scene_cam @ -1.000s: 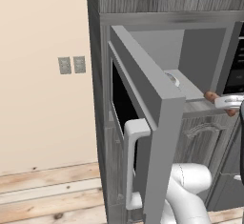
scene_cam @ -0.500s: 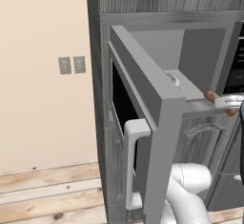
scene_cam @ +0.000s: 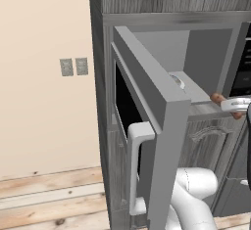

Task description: Retrieve the reheated potato from the microwave, then place the potato, cheese, and condiment on the cutting board.

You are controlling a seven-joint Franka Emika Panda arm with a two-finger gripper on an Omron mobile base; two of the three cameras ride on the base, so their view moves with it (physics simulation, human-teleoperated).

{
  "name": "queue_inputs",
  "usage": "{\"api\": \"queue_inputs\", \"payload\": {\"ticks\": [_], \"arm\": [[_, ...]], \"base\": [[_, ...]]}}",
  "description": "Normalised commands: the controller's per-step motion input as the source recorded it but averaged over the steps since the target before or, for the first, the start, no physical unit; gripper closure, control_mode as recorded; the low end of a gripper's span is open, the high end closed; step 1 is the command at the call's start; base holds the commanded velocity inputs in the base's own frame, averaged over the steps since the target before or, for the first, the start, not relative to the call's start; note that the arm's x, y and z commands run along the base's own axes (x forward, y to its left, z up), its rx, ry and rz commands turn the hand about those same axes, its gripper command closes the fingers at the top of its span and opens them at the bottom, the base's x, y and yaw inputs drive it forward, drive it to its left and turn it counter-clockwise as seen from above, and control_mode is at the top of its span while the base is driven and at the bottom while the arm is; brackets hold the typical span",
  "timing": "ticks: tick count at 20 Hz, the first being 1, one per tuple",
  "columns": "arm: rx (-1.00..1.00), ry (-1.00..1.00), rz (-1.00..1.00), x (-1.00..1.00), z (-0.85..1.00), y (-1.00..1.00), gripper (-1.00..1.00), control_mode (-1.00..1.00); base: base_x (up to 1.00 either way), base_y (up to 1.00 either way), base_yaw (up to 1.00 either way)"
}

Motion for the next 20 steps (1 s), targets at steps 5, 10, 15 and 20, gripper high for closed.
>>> {"api": "queue_inputs", "payload": {"ticks": [5, 10, 15, 20], "arm": [[0.0, 0.0, 0.0, 0.0, 0.0, 0.0, 1.0, 1.0], [0.0, 0.0, 0.0, 0.0, 0.0, 0.0, 1.0, 1.0], [0.0, 0.0, 0.0, 0.0, 0.0, 0.0, 1.0, 1.0], [0.0, 0.0, 0.0, 0.0, 0.0, 0.0, 1.0, 1.0]], "base": [[0.0, 0.0, 0.0], [0.0, 0.0, 0.0], [-0.47, -0.1, 0.01], [-0.82, -0.2, -0.04]]}}
